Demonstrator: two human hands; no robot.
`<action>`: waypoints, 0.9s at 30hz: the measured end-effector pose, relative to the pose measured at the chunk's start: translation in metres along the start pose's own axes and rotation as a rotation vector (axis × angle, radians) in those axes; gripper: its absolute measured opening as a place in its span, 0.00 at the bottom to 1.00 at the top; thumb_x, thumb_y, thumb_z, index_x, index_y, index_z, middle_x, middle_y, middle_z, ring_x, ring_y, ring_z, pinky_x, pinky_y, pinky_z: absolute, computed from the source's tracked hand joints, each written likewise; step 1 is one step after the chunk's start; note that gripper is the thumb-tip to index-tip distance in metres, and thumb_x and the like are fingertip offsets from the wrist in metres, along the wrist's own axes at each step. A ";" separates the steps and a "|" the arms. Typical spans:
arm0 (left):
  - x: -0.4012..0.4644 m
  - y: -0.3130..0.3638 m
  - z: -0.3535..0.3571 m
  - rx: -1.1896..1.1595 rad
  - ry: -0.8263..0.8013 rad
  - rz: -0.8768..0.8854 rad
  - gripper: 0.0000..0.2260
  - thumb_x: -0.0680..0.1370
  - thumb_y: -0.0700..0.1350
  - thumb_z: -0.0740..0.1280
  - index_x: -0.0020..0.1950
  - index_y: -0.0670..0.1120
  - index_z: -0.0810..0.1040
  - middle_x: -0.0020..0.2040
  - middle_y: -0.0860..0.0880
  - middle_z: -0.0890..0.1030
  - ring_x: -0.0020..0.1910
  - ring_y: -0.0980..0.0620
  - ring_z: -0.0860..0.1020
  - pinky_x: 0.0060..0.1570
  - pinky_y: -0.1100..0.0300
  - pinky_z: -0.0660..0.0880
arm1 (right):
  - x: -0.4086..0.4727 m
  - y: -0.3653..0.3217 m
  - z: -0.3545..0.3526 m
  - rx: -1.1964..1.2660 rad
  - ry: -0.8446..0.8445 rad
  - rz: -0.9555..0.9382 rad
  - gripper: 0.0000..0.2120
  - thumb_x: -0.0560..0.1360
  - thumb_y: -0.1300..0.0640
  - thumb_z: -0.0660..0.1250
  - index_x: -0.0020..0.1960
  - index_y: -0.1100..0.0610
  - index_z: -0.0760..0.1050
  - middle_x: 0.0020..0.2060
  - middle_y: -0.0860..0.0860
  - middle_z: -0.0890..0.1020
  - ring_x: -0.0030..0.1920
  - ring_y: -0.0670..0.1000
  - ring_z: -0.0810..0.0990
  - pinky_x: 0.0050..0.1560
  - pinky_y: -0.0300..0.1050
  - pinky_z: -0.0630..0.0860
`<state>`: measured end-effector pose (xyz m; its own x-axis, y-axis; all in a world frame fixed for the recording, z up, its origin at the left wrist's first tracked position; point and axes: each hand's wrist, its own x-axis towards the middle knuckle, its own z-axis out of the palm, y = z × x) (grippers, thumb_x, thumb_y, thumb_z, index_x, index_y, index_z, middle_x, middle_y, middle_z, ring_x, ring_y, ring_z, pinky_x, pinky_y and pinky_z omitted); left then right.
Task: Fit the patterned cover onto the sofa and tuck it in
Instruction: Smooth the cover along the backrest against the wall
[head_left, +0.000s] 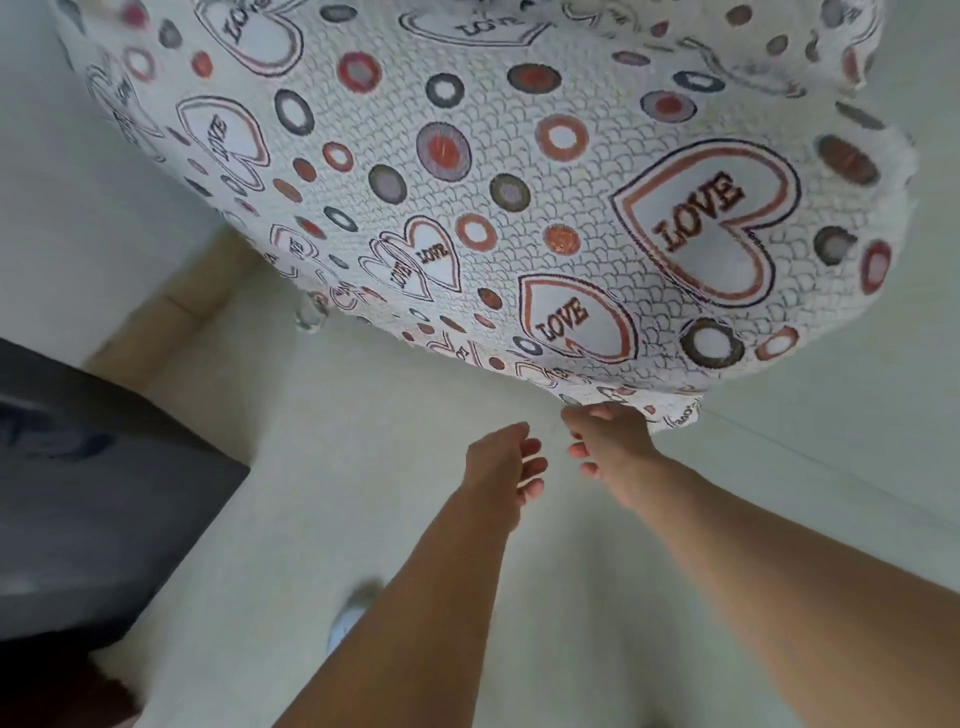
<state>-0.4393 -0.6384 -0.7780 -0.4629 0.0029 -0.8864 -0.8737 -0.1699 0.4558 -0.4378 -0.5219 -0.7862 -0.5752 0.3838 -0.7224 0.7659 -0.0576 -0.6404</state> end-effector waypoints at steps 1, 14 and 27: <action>0.002 0.013 -0.010 0.001 0.009 0.008 0.04 0.79 0.44 0.64 0.47 0.46 0.76 0.46 0.46 0.80 0.39 0.50 0.77 0.33 0.60 0.71 | -0.001 -0.009 0.012 0.016 -0.025 -0.016 0.08 0.75 0.54 0.68 0.52 0.57 0.76 0.39 0.52 0.79 0.34 0.48 0.77 0.32 0.39 0.70; 0.049 0.199 -0.130 -0.032 0.092 0.154 0.04 0.80 0.43 0.62 0.47 0.46 0.75 0.44 0.47 0.80 0.36 0.51 0.78 0.33 0.60 0.71 | 0.036 -0.113 0.162 0.430 0.057 0.183 0.11 0.75 0.52 0.70 0.55 0.55 0.76 0.38 0.53 0.76 0.29 0.49 0.76 0.27 0.38 0.73; 0.102 0.307 -0.198 -0.062 0.337 0.328 0.18 0.80 0.48 0.61 0.70 0.53 0.69 0.54 0.47 0.82 0.53 0.49 0.80 0.48 0.57 0.72 | 0.021 -0.191 0.283 0.424 -0.089 0.132 0.12 0.80 0.47 0.60 0.54 0.56 0.72 0.44 0.53 0.78 0.30 0.51 0.76 0.33 0.40 0.66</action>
<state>-0.7256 -0.8854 -0.7445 -0.6301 -0.3786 -0.6779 -0.6741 -0.1665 0.7196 -0.6775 -0.7638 -0.7529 -0.5174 0.2686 -0.8125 0.6596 -0.4798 -0.5786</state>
